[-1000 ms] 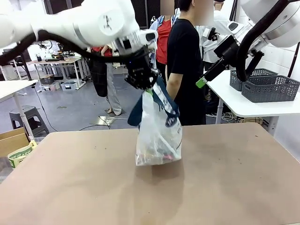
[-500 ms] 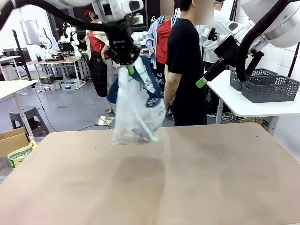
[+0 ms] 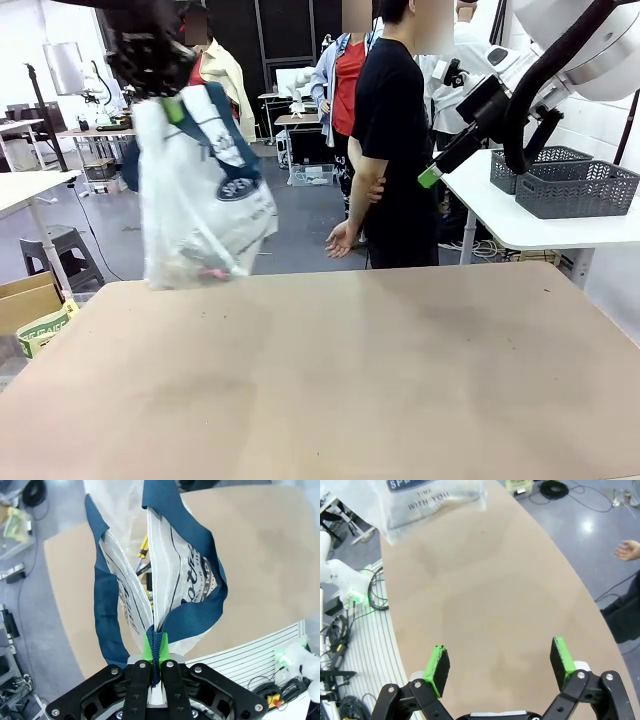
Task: Transfer purchased items from the store into the shopping bag.
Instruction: Move the Reusable shopping bag to the right side of the table.
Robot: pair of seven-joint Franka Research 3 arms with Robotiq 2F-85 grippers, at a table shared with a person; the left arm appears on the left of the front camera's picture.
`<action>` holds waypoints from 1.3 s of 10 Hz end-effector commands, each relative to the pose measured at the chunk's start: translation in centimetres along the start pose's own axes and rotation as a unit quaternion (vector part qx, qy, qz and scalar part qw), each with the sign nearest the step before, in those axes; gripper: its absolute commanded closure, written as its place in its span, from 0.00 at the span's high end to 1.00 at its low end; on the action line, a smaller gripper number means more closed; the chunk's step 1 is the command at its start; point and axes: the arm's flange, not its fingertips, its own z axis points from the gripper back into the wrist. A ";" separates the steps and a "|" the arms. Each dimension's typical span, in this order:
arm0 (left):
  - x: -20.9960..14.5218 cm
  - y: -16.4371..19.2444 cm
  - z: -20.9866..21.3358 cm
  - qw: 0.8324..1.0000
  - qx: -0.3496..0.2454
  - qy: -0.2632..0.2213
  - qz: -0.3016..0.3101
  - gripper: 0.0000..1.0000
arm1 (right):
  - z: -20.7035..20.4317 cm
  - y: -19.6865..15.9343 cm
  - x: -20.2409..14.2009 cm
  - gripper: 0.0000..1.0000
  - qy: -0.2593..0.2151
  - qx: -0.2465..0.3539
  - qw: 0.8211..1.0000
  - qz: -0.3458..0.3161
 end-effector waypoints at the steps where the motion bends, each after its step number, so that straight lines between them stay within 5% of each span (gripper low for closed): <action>1: -2.3 3.6 -0.3 1.000 0.012 -0.018 0.005 0.00 | -0.2 0.0 -0.1 1.00 0.001 0.003 1.000 0.003; 3: -3.6 6.2 -0.4 0.999 0.004 -0.026 0.029 0.00 | -0.2 0.0 -0.1 1.00 0.001 0.003 1.000 0.003; 7: -1.9 4.4 0.1 1.000 0.016 0.002 0.020 0.00 | -0.2 0.0 -0.1 1.00 0.001 0.003 1.000 0.003; 13: -3.4 10.0 -8.8 0.997 0.013 0.019 0.076 0.00 | -0.2 0.0 -0.1 1.00 0.001 0.003 1.000 0.003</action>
